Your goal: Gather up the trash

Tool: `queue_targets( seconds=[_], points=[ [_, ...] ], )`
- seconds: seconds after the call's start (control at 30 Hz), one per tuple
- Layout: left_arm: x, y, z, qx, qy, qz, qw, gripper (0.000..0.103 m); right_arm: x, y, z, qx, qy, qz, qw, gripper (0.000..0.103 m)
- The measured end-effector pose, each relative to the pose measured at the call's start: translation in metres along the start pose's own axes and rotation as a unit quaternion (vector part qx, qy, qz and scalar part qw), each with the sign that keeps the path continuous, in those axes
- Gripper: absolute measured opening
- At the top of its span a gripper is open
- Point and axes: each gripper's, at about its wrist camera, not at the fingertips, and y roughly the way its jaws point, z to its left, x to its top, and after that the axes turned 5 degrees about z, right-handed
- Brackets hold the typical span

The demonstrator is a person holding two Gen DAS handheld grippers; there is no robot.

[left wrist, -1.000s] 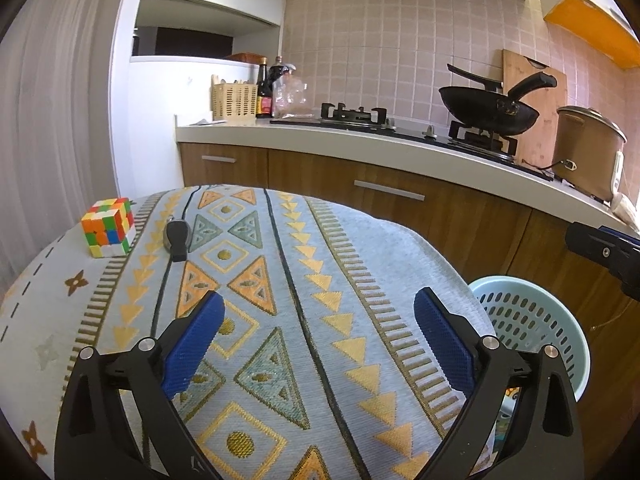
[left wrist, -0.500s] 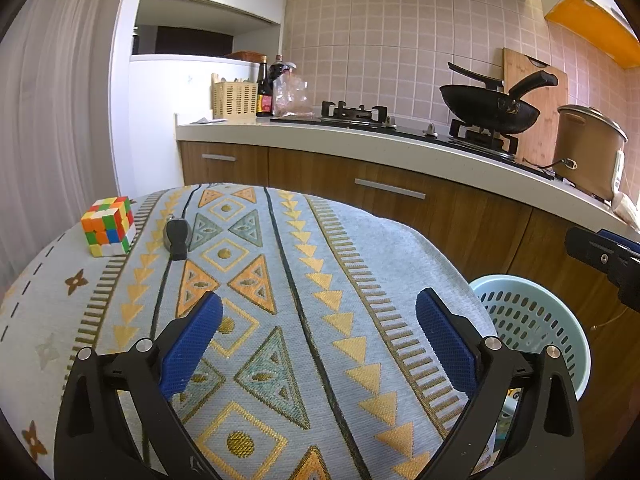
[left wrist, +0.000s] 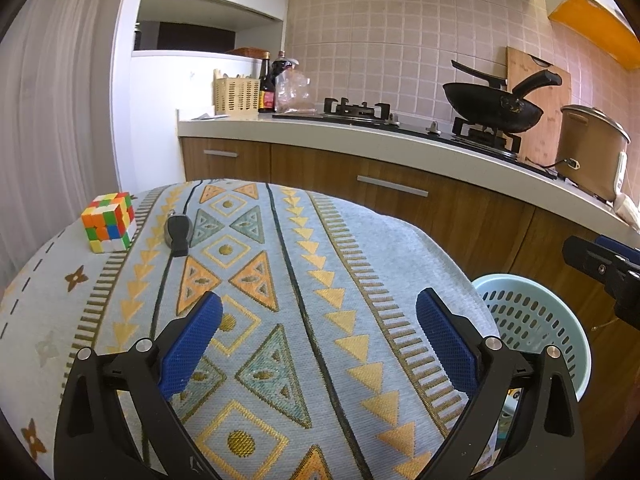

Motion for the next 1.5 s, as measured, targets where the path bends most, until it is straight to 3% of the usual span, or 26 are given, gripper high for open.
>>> queue_targets(
  seconds=[1.5],
  points=[
    [0.0,0.001,0.003,0.007,-0.005,0.004,1.0,0.095,-0.005,0.008,-0.01,-0.002,0.01,0.012,1.0,0.066]
  ],
)
